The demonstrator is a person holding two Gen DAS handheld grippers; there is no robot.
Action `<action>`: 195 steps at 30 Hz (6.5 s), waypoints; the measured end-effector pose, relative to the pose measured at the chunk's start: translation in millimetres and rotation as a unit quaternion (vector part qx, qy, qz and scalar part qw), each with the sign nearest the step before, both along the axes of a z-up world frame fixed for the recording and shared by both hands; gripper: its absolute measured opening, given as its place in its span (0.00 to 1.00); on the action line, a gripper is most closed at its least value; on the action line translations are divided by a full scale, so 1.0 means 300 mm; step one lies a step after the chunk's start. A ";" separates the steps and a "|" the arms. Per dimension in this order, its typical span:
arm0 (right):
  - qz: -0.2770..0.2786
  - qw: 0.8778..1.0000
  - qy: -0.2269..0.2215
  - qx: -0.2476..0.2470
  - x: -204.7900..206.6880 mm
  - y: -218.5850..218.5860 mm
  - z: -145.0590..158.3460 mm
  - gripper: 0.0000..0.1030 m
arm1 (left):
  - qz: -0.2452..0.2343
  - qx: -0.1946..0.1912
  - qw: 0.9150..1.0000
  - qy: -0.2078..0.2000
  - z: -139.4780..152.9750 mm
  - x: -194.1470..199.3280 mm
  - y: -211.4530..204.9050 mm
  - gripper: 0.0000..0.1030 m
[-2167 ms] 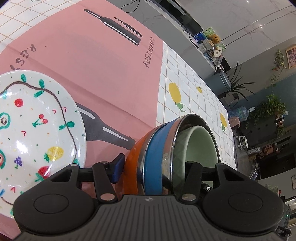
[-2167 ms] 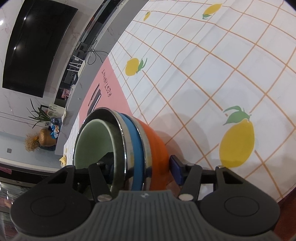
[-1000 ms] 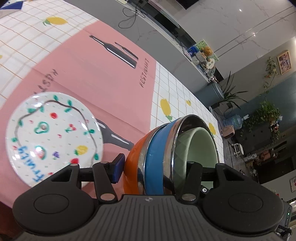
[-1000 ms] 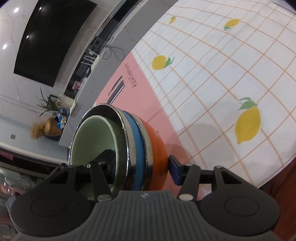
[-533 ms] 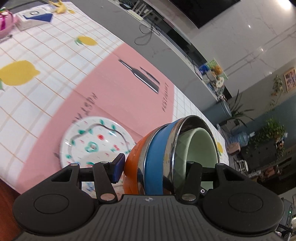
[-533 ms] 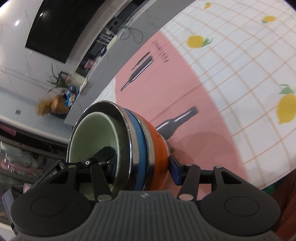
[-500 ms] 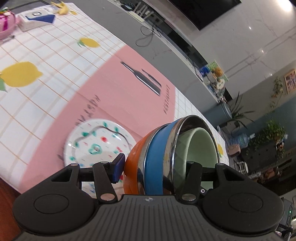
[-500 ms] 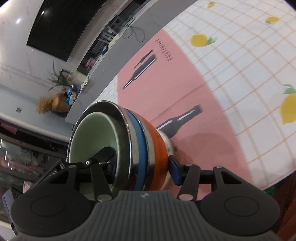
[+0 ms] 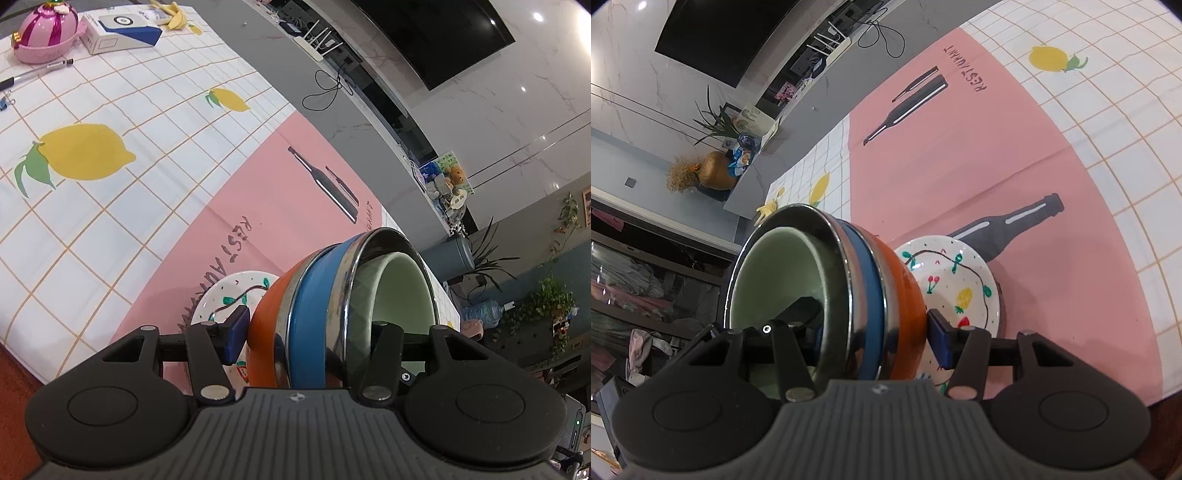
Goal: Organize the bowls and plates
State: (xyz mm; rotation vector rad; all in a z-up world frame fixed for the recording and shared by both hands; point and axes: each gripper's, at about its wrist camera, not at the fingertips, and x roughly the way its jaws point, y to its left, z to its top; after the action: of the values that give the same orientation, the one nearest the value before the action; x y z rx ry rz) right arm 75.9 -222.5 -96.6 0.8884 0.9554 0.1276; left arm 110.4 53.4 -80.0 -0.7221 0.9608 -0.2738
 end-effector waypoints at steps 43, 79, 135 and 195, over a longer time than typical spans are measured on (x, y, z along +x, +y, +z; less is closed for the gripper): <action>0.012 0.999 0.032 -0.017 0.065 -0.002 -0.117 0.77 | -0.014 0.022 1.000 0.014 -0.081 0.037 -0.019 0.78; -0.029 0.926 -0.198 -0.320 -0.322 -0.051 0.377 0.88 | -0.051 0.328 0.899 -0.287 0.464 -0.346 -0.181 0.79; 0.019 0.923 -0.139 -0.358 -0.497 0.061 0.105 0.96 | -0.107 0.387 0.904 -0.145 0.104 -0.397 -0.206 0.80; 0.027 0.930 -0.124 -0.345 -0.482 0.064 0.076 0.96 | -0.109 0.379 0.908 -0.145 0.111 -0.404 -0.209 0.80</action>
State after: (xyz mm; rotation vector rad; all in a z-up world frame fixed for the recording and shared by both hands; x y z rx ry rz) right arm -68.6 -203.2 -73.9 0.1863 0.7082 -0.0509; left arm -10.9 -9.2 -46.7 0.1419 0.7728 -0.1717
